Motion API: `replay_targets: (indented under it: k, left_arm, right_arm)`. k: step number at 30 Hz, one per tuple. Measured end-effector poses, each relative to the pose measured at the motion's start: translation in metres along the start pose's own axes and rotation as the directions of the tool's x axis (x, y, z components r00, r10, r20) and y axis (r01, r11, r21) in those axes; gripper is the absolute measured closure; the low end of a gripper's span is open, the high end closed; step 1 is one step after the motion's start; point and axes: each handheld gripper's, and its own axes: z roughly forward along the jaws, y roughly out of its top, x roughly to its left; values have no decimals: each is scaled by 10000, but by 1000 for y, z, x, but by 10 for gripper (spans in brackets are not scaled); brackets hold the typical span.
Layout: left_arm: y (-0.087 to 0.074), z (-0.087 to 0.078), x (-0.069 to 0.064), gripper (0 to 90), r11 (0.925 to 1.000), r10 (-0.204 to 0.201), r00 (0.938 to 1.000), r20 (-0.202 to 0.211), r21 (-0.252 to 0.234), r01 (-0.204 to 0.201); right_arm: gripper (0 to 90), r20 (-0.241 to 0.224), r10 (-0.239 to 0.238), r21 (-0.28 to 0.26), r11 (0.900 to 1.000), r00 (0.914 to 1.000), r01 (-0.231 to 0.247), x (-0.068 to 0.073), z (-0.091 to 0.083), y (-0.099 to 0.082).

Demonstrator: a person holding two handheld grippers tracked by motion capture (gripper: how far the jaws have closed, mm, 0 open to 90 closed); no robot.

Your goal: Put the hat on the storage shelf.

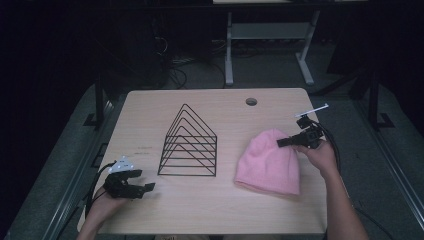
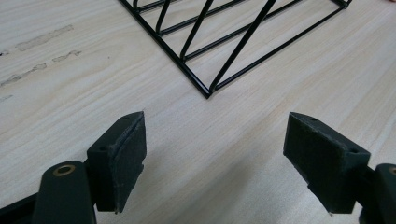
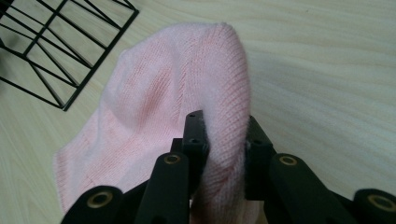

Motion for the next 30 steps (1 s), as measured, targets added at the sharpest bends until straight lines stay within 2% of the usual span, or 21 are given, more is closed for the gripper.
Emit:
replay_targets:
  k: [7,11,13,15,21,25,30]
  left_arm:
    - [2,1,-2,214,10000,49,9999,90,39,-49]
    - [3,1,-2,214,9998,154,9998,98,110,-155]
    - [4,0,-3,215,10000,30,9999,99,13,-30]
    - [5,-1,-3,214,9998,157,9998,97,76,-157]
    - [6,-4,-4,215,9997,212,9996,177,137,-214]
    - [7,-4,-5,215,9999,65,9995,305,152,-70]
    - [12,-9,-4,216,9991,264,9991,333,310,-275]
  right_arm:
    - [756,-140,-304,-494,9983,9994,297,9,-16,-2]
    - [756,-140,-515,-627,9968,9986,505,16,-24,-1]
    - [756,-138,-603,-678,9959,9981,592,18,-27,-1]
    - [757,-112,-731,-757,9945,9973,720,22,-32,0]
    - [758,-115,-1135,-1034,9883,9935,1117,38,-49,2]
    - [759,-47,-1314,-1166,9846,9913,1299,46,-59,4]
    - [758,198,-1611,-1354,9774,9867,1623,59,-77,11]
